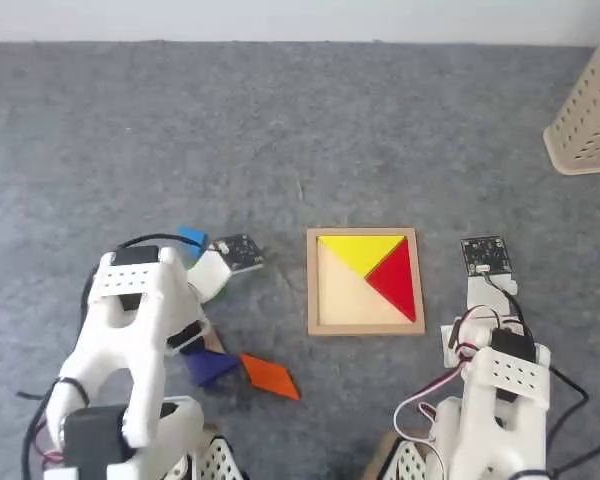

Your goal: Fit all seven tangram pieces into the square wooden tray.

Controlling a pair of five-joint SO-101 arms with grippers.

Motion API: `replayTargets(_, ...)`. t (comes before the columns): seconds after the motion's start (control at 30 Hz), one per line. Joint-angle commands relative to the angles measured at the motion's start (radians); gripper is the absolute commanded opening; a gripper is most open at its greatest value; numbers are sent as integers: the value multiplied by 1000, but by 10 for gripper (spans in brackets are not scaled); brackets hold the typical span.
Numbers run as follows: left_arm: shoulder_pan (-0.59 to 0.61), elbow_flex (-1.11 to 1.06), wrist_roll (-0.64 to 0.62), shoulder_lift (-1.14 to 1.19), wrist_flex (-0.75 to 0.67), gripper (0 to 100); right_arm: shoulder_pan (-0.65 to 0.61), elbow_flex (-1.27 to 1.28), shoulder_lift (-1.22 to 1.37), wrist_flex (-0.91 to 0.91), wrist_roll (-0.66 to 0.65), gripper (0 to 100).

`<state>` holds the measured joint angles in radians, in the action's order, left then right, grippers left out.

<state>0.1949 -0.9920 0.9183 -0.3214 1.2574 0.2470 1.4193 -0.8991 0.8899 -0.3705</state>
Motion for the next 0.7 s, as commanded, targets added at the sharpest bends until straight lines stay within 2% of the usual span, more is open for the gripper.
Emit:
replayTargets(0.0,-17,-1,-57,-3,-78,91,-16,-5,7,-16,2,242)
replayTargets(0.2,-140,44,-204,-9,-161,91,-16,-5,7,-16,2,242)
replayTargets(0.27,-158,114,-235,-9,-98,91,-16,-5,7,-16,2,242)
replayTargets(0.43,-155,285,-230,-11,198,91,-16,-5,7,-16,2,242)
replayTargets(0.57,-101,289,-31,-12,445,91,-16,-5,7,-16,2,242)
replayTargets(0.67,-6,193,133,-75,465,91,-16,-5,7,-16,2,242)
